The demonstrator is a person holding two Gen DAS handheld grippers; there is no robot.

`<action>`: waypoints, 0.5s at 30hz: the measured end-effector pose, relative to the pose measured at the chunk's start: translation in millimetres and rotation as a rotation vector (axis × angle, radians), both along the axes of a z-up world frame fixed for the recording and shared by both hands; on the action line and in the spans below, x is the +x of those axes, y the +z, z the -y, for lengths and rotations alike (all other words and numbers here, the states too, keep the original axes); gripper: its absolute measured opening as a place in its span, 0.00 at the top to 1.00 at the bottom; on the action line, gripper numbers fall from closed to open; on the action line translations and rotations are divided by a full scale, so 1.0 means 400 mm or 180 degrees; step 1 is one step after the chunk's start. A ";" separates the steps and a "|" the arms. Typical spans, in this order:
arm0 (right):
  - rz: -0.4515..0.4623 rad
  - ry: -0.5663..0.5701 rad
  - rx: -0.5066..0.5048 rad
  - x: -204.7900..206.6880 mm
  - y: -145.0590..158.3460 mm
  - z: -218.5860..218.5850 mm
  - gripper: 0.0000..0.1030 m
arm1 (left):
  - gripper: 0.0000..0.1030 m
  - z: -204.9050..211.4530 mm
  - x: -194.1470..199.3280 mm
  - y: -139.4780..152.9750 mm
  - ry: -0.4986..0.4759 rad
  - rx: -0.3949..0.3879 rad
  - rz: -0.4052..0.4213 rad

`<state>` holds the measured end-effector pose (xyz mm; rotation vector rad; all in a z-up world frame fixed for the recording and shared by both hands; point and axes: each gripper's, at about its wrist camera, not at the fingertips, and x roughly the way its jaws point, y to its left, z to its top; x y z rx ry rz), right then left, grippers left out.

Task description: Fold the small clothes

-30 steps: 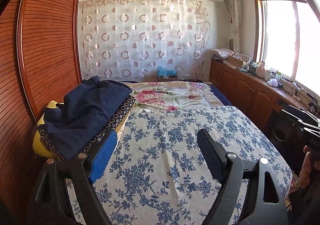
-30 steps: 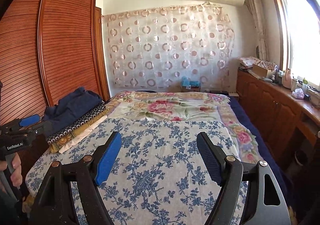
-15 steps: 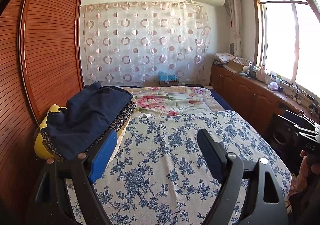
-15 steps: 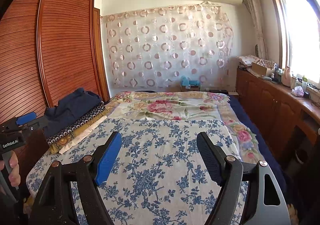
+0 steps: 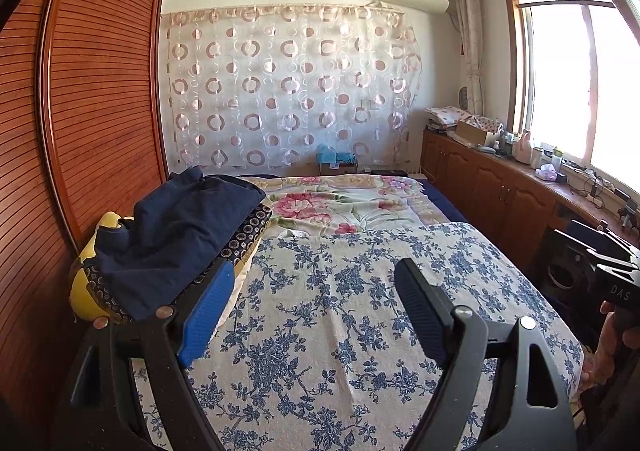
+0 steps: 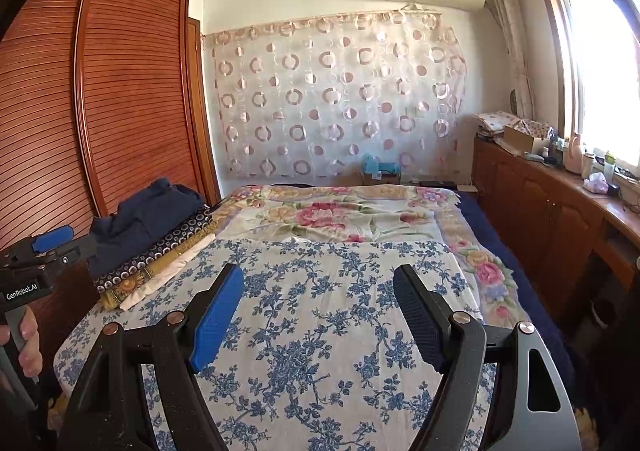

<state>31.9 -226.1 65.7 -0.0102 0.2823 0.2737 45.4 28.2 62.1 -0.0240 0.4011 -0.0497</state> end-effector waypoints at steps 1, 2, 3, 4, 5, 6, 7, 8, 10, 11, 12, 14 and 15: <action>0.0002 0.0003 0.0000 0.000 0.000 0.000 0.23 | 0.20 -0.001 -0.001 0.002 0.0002 0.0003 0.0006; 0.0006 0.0004 -0.0001 0.001 -0.001 0.000 0.23 | 0.20 0.000 -0.003 0.003 0.0004 0.0006 0.0010; 0.0009 0.0003 -0.0001 0.001 -0.001 0.000 0.23 | 0.20 0.000 -0.003 0.003 0.0001 0.0006 0.0008; 0.0012 0.0006 -0.0001 0.002 -0.002 0.001 0.23 | 0.20 0.000 -0.004 0.004 0.0002 0.0009 0.0009; 0.0012 0.0006 -0.0002 0.002 -0.003 0.002 0.23 | 0.20 0.001 -0.004 0.003 0.0001 0.0012 0.0008; 0.0011 0.0005 0.0003 0.004 -0.003 0.003 0.23 | 0.20 0.000 -0.004 0.004 0.0002 0.0018 0.0010; 0.0010 0.0009 0.0009 0.002 -0.003 0.003 0.23 | 0.20 0.000 -0.004 0.004 0.0005 0.0018 0.0012; 0.0012 0.0006 0.0010 0.003 -0.003 0.004 0.23 | 0.20 -0.001 -0.004 0.005 0.0007 0.0020 0.0014; 0.0016 0.0004 0.0008 0.003 -0.003 0.003 0.23 | 0.20 -0.001 -0.004 0.005 0.0003 0.0011 0.0014; 0.0015 0.0006 0.0008 0.003 -0.004 0.003 0.23 | 0.20 0.000 -0.004 0.005 0.0002 0.0013 0.0013; 0.0017 0.0003 0.0007 0.003 -0.003 0.003 0.23 | 0.20 0.000 -0.004 0.004 0.0001 0.0016 0.0015; 0.0017 0.0004 0.0004 0.003 -0.004 0.003 0.23 | 0.20 0.000 -0.005 0.006 -0.0001 0.0021 0.0018; 0.0019 0.0000 0.0003 0.003 -0.005 0.003 0.23 | 0.20 -0.002 -0.005 0.007 -0.0003 0.0021 0.0018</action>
